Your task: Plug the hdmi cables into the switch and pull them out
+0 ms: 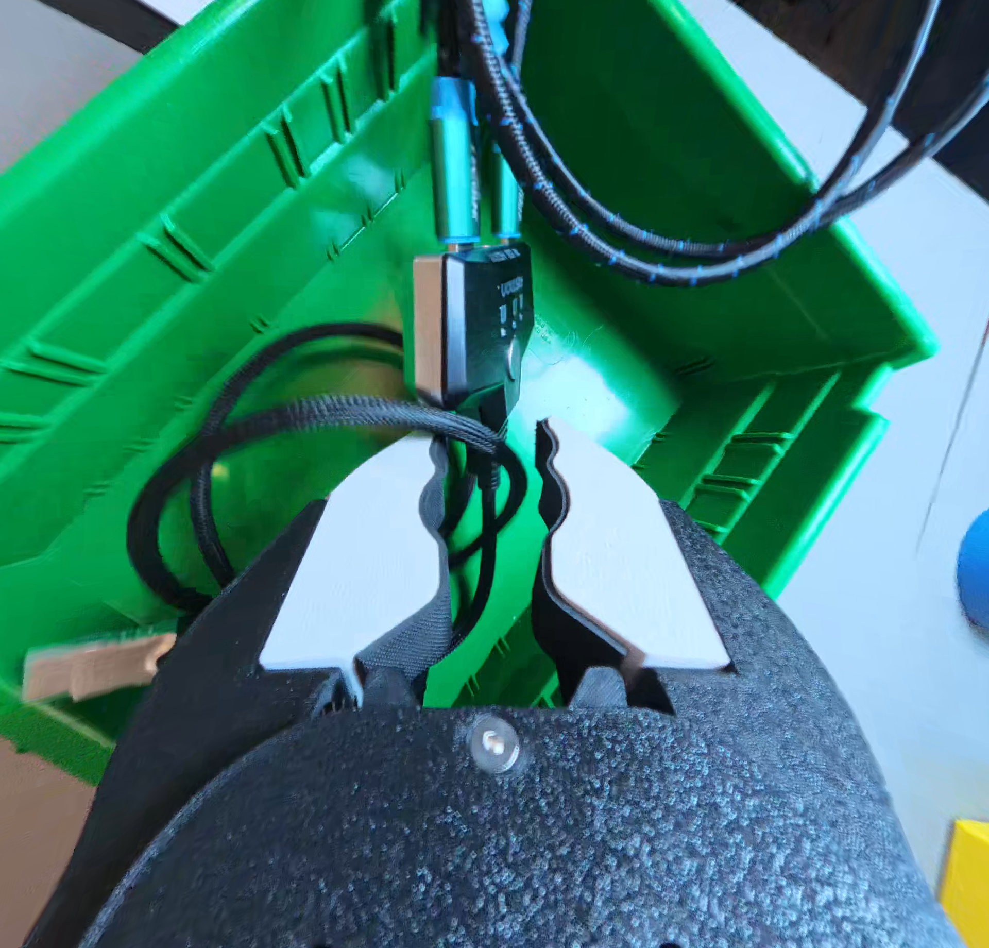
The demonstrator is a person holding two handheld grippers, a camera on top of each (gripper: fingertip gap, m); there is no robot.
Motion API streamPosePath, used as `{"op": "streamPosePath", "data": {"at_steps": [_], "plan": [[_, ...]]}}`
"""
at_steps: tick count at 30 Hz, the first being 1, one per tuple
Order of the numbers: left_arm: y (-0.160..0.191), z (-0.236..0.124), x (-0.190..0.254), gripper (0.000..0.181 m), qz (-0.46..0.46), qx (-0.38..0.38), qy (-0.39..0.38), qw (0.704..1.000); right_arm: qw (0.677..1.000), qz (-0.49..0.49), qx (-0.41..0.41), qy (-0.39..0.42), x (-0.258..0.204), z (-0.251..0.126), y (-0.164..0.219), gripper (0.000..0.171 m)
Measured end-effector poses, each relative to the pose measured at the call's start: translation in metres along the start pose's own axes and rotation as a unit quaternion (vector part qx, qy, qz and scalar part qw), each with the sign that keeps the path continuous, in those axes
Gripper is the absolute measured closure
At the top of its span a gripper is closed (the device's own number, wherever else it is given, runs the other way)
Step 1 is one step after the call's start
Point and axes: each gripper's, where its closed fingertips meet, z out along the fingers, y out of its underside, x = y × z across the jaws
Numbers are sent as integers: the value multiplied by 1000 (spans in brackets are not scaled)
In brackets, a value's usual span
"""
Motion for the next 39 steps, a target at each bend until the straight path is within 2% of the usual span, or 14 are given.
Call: {"op": "streamPosePath", "data": {"at_steps": [3, 7, 13, 19, 23, 28, 31, 34, 37, 39], "plan": [[4, 0, -2, 145, -6, -8, 1, 1000, 999, -21, 32, -15, -11, -16, -7, 130], [7, 0, -8, 143, -15, -13, -7, 1000, 986, -19, 153, -59, -31, -68, -26, 127], [10, -7, -30, 142, -11, -20, -46, 999, 944, -29, 287, -161, -89, -128, -9, 124], [-14, -48, -91, 140, -39, -5, -120, 992, 892, 9, 403, -203, -123, -145, 24, 131], [-21, -67, -137, 140, -38, -26, -157, 987, 885, 14, 413, -214, -125, -137, 31, 136], [-8, -64, -201, 139, 2, -136, -172, 976, 877, 16, 423, -226, -126, -143, 28, 137], [15, -52, -235, 137, 15, -232, -154, 960, 878, 12, 420, -229, -129, -141, 31, 137], [50, -41, -258, 138, 31, -336, -121, 933, 877, 17, 420, -232, -128, -141, 32, 137], [84, -35, -285, 136, 70, -424, -121, 895, 877, 21, 419, -233, -126, -140, 32, 137], [108, -32, -288, 134, 35, -473, -92, 875, 878, 23, 413, -239, -126, -137, 34, 137]]}}
